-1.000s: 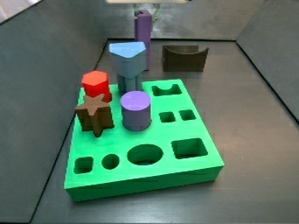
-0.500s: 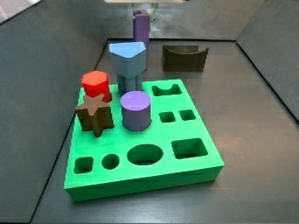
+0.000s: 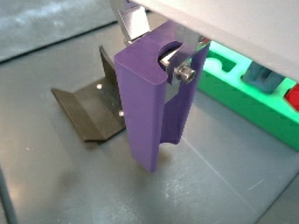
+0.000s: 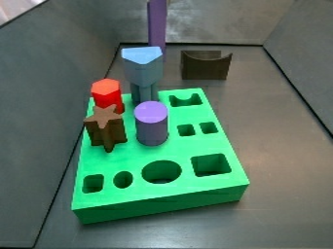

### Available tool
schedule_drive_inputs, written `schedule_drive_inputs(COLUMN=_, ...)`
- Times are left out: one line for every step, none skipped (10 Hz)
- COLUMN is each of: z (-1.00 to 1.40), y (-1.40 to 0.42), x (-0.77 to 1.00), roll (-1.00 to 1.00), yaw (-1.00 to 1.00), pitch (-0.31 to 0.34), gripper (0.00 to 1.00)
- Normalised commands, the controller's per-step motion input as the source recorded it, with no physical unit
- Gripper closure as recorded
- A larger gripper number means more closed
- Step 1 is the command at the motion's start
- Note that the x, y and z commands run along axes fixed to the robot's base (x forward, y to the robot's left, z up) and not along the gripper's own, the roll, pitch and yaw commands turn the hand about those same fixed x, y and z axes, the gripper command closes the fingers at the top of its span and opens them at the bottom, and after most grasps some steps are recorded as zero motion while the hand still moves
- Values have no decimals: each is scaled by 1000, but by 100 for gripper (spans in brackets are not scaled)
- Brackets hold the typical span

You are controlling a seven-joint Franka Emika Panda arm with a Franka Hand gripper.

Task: Pick up the arch object. Move up. Move to above the board. Insert the arch object.
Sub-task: Move to above the board.

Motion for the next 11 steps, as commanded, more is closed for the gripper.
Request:
schedule_drive_inputs(z=1000, y=-68, x=-312, roll=41, yaw=-54, pitch=-498, gripper=100)
schedule_drive_inputs(z=1000, y=-66, x=-329, roll=43, yaw=-58, pitch=-488, gripper=100)
schedule_drive_inputs(z=1000, y=-61, x=-338, roll=42, yaw=-51, pitch=-427, gripper=100)
schedule_drive_inputs(z=1000, y=-55, x=-333, roll=41, yaw=-45, pitch=-346, gripper=100)
schedule_drive_inputs(z=1000, y=-52, x=-314, roll=40, yaw=-38, pitch=-253, gripper=100)
schedule_drive_inputs(z=1000, y=-48, x=-290, roll=38, yaw=-33, pitch=-151, gripper=100)
schedule_drive_inputs(z=1000, y=-43, x=-258, roll=36, yaw=-28, pitch=-30, gripper=100)
schedule_drive_inputs(z=1000, y=-38, x=-225, roll=37, yaw=-25, pitch=25, gripper=100)
schedule_drive_inputs(z=771, y=-22, x=-134, roll=40, yaw=-20, pitch=52, gripper=100)
schedule_drive_inputs(z=648, y=-15, x=-94, roll=41, yaw=-18, pitch=63, gripper=100)
schedule_drive_inputs(z=360, y=-4, x=-15, roll=42, yaw=-15, pitch=91, gripper=100)
